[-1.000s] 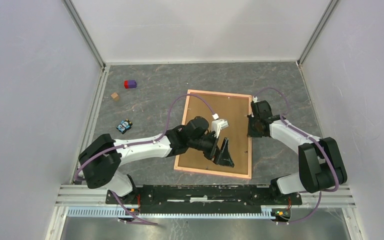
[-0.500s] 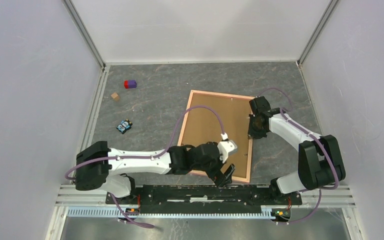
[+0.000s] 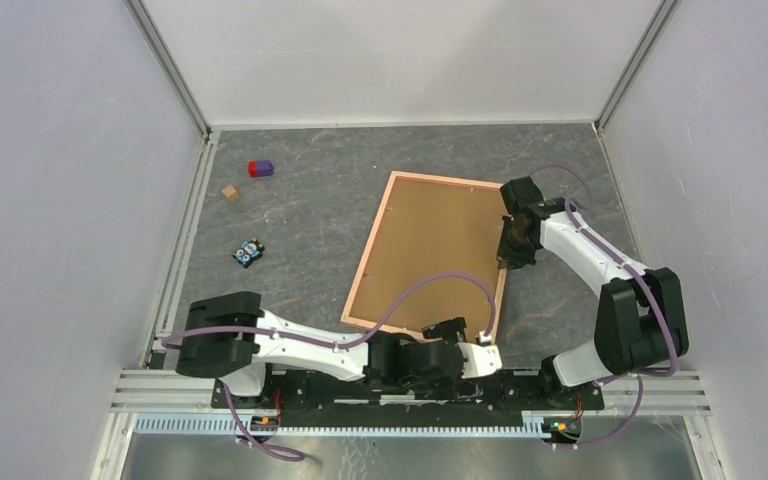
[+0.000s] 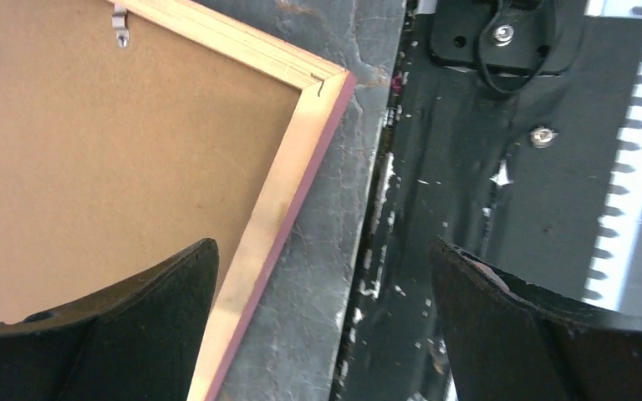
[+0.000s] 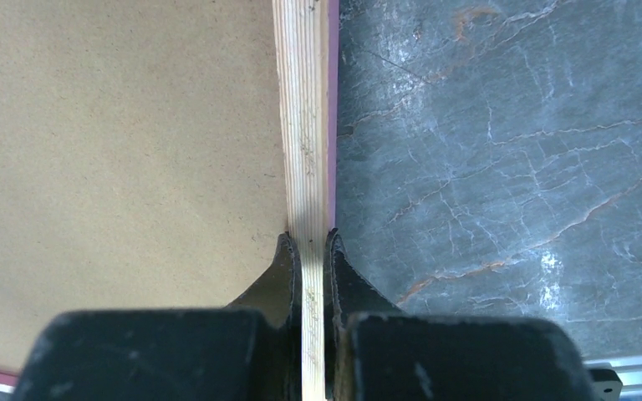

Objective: Put the photo into the frame

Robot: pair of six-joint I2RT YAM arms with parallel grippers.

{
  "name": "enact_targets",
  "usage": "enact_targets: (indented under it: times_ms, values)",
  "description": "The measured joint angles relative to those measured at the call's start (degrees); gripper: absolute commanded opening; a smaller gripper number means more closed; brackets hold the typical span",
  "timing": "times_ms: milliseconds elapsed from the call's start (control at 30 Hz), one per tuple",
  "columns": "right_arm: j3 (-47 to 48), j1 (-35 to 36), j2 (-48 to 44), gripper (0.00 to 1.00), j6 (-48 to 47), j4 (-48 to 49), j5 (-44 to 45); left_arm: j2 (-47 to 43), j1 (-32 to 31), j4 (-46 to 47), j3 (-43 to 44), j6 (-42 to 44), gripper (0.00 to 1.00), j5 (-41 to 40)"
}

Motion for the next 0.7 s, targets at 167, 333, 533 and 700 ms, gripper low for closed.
enact_targets:
  times_ms: [167,333,533,700]
  values:
    - [1.81,-0.02,0.0,0.0,0.74,-2.49,-0.2,3.74,-1.68,8.68,-1.11,9.92,0.96,-7.21]
    - [2.34,-0.09,0.0,0.0,1.88,-4.28,-0.52,9.84,-2.45,19.02,-1.33,21.44,0.95,-16.48]
    - [2.62,-0.13,0.0,0.0,3.93,-5.44,-2.08,14.88,-3.28,26.67,-1.36,31.54,0.98,-21.18]
    - [2.64,-1.03,0.0,0.0,5.2,-5.6,-3.69,15.67,-3.39,29.42,-1.27,34.05,1.0,-21.49]
